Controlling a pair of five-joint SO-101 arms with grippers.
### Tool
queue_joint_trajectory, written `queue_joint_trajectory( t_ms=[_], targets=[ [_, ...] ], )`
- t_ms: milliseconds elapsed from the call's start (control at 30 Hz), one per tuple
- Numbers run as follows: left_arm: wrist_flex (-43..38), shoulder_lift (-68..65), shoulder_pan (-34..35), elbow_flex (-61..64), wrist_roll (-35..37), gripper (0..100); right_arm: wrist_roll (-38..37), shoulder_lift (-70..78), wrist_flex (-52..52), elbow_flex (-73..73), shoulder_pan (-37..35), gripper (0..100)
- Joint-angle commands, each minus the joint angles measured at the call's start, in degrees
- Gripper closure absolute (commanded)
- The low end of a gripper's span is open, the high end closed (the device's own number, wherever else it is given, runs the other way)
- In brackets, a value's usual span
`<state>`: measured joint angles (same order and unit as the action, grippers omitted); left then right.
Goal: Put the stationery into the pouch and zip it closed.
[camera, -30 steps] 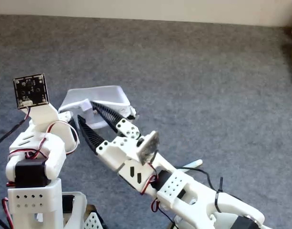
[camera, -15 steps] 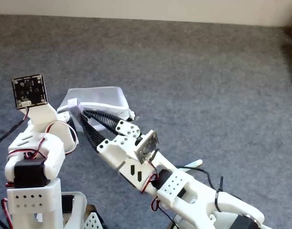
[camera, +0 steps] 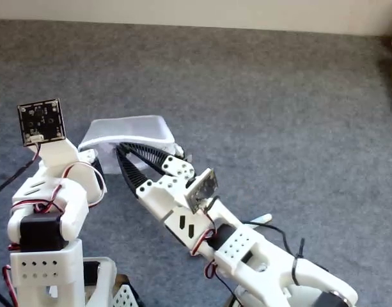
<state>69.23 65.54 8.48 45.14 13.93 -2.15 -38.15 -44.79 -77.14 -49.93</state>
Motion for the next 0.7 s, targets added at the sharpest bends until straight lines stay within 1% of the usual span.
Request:
queue_joint_trajectory(
  t_ms=[0,133,267,333,400,533,600,667],
  targets=[
    [0.18,0.4,0.92,-2.15,-0.35,99,-0.88,-8.75,8.92,2.07,0.66,99.5],
    [0.18,0.4,0.92,-2.15,-0.35,99,-0.7,-17.98,20.62,1.98,0.22,99.5],
    [0.18,0.4,0.92,-2.15,-0.35,99,-0.7,-24.84,30.9,1.8,-4.0,99.5],
    [0.18,0.4,0.92,-2.15,-0.35,99,-0.62,-25.71,35.47,1.98,-4.97,99.5],
    [0.18,0.4,0.92,-2.15,-0.35,99,-0.62,-24.22,38.11,2.07,-4.88,99.5],
    [0.18,0.4,0.92,-2.15,-0.35,99,-0.62,-16.75,37.58,6.02,-4.53,99.5],
    [0.26,0.4,0.92,-2.15,-0.35,99,-0.44,-11.56,37.76,9.89,-3.03,99.5],
    [0.26,0.4,0.92,-2.15,-0.35,99,2.9,-6.37,37.85,13.76,-0.92,99.5]
  ],
)
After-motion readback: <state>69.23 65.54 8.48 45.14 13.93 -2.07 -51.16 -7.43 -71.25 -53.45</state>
